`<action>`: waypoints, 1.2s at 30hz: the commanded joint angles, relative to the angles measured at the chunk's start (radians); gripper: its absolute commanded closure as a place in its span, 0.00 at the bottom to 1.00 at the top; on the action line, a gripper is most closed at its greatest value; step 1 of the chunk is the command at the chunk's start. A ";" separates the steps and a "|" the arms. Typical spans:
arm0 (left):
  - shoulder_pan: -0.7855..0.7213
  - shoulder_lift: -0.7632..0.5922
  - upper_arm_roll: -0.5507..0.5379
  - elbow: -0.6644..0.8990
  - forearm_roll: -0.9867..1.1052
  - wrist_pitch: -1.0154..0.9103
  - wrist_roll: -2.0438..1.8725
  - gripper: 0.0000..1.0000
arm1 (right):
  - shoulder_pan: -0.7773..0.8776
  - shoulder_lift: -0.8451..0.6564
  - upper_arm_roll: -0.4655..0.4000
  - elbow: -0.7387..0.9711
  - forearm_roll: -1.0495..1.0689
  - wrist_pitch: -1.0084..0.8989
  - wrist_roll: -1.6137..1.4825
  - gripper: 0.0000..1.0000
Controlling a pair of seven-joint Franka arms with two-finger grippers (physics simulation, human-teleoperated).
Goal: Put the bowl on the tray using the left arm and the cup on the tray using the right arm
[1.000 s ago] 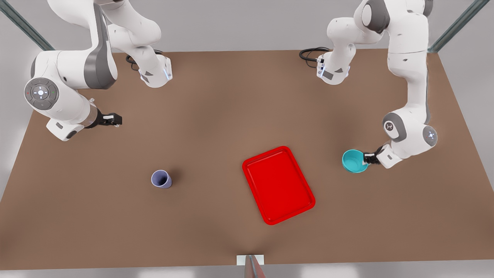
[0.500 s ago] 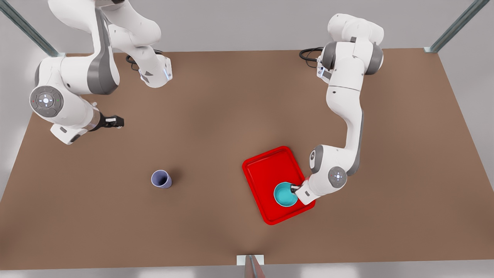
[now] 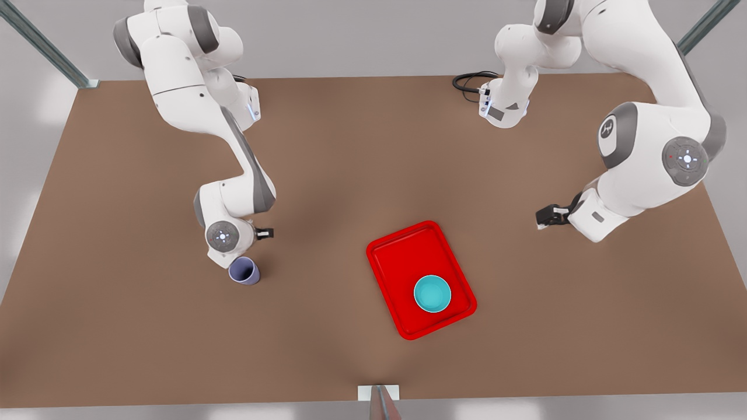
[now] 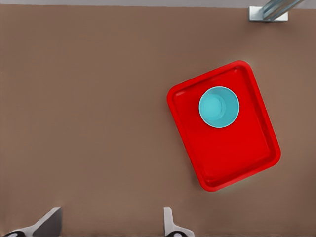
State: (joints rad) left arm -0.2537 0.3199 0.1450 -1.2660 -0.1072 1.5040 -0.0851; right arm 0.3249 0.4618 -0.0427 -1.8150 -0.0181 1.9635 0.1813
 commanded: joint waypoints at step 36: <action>0.004 -0.025 0.013 0.066 0.014 -0.278 0.045 0.00 | 0.020 0.121 -0.022 0.037 -0.005 0.321 0.187 0.00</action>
State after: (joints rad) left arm -0.2492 0.2958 0.1573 -1.2000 -0.0942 1.2308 -0.0454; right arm 0.3454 0.5796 -0.0644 -1.7750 -0.0262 2.2716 0.3477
